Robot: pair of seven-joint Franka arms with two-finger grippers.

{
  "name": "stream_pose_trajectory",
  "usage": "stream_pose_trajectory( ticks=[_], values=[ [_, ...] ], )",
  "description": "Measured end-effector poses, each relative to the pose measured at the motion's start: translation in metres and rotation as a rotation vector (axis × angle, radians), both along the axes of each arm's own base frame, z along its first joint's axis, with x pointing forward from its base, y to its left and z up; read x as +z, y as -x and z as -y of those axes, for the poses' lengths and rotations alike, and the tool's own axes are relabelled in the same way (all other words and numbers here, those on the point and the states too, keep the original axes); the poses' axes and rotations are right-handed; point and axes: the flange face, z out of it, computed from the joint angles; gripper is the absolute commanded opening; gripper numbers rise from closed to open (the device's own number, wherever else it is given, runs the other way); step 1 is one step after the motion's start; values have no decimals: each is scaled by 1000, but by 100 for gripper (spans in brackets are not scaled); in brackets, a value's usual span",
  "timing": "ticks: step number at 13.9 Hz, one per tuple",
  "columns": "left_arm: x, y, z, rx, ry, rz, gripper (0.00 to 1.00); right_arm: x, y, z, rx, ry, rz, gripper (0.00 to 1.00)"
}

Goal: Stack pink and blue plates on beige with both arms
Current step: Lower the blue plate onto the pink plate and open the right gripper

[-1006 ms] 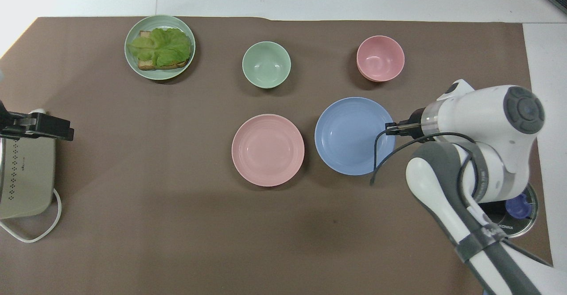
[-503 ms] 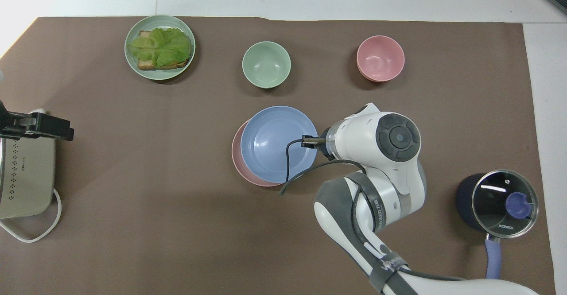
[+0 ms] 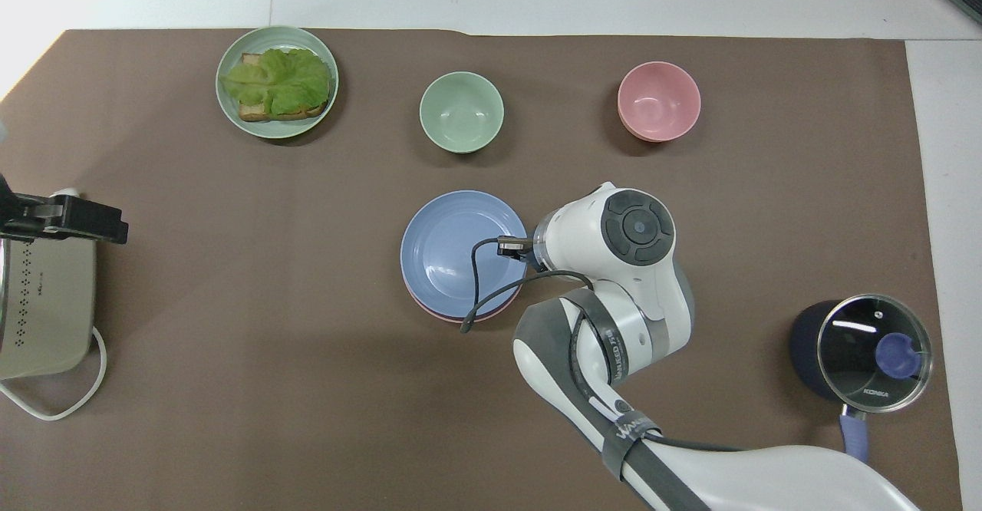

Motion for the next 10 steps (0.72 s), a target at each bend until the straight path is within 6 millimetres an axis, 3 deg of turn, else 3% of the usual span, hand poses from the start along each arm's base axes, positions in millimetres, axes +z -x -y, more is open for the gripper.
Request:
stream_pose_trajectory(
  ticks=[1, 2, 3, 4, 5, 7, 10],
  values=[
    [0, 0, 0, 0, 0, 0, 100, 0, 1, -1, 2, 0, 0, 4],
    [0, 0, 0, 0, 0, 0, 100, 0, 1, -1, 2, 0, 0, 34],
    [0, 0, 0, 0, 0, 0, 100, 0, 1, -1, 2, 0, 0, 42],
    [0, 0, 0, 0, 0, 0, 100, 0, 1, -1, 2, 0, 0, 67],
    [0, 0, 0, 0, 0, 0, 100, 0, 0, -1, 1, 0, 0, 81],
    [0, 0, 0, 0, 0, 0, 100, 4, -2, -1, 0, -3, 9, 100],
    [0, 0, 0, 0, 0, 0, 100, 26, -17, 7, -21, -17, 47, 100]
  ],
)
